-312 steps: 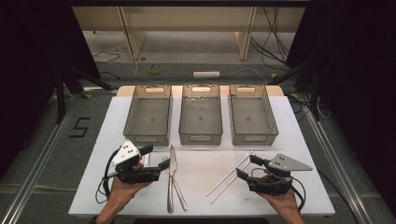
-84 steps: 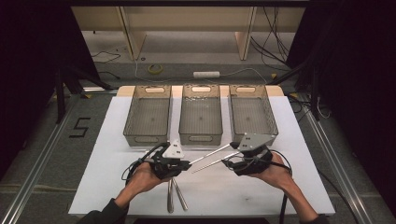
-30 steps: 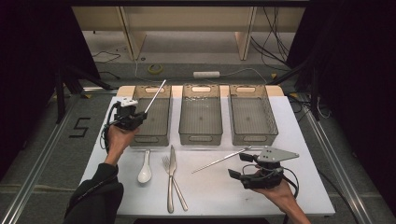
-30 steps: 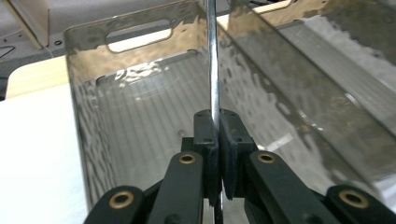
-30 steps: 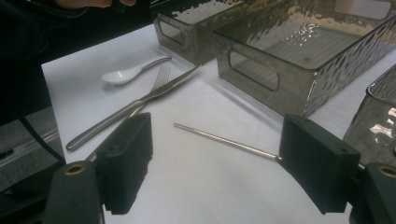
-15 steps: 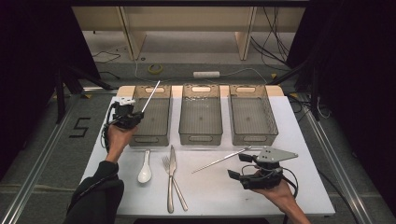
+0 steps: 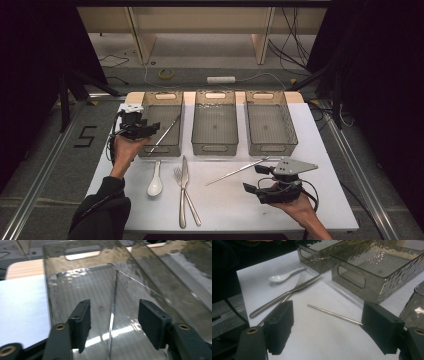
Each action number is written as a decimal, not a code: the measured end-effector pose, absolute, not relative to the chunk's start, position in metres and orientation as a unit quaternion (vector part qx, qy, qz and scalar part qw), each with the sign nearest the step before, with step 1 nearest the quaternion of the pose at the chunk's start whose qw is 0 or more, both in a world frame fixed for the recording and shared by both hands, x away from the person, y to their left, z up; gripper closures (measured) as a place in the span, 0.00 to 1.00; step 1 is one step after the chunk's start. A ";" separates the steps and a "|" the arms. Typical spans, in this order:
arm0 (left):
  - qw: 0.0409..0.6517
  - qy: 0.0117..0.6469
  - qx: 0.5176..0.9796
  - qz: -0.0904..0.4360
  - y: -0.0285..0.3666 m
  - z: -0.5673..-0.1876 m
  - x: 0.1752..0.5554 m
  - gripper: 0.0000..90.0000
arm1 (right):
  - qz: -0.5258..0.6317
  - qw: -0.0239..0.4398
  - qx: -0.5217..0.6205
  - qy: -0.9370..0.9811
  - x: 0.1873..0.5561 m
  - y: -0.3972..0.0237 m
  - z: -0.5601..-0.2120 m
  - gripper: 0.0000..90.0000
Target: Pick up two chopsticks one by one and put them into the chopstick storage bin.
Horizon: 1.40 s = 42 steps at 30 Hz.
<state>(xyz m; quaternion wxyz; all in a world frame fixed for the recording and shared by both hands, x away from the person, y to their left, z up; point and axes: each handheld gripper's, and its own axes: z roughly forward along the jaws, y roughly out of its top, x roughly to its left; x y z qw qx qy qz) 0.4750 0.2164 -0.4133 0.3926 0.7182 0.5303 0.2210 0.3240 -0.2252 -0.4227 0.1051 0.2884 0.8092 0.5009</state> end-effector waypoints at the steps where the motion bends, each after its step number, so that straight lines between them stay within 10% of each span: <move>1: 0.393 0.526 0.721 0.221 0.215 -0.412 0.472 0.42 | 0.500 0.106 0.287 0.810 0.324 -0.225 -0.423 0.30; 15: 0.432 0.477 0.746 0.173 0.194 -0.402 0.428 0.21 | 0.465 0.119 0.262 0.837 0.328 -0.221 -0.420 0.30; 42: 0.481 0.415 0.756 0.159 0.166 -0.423 0.362 0.17 | 0.229 0.051 0.164 0.958 0.413 -0.187 -0.412 0.35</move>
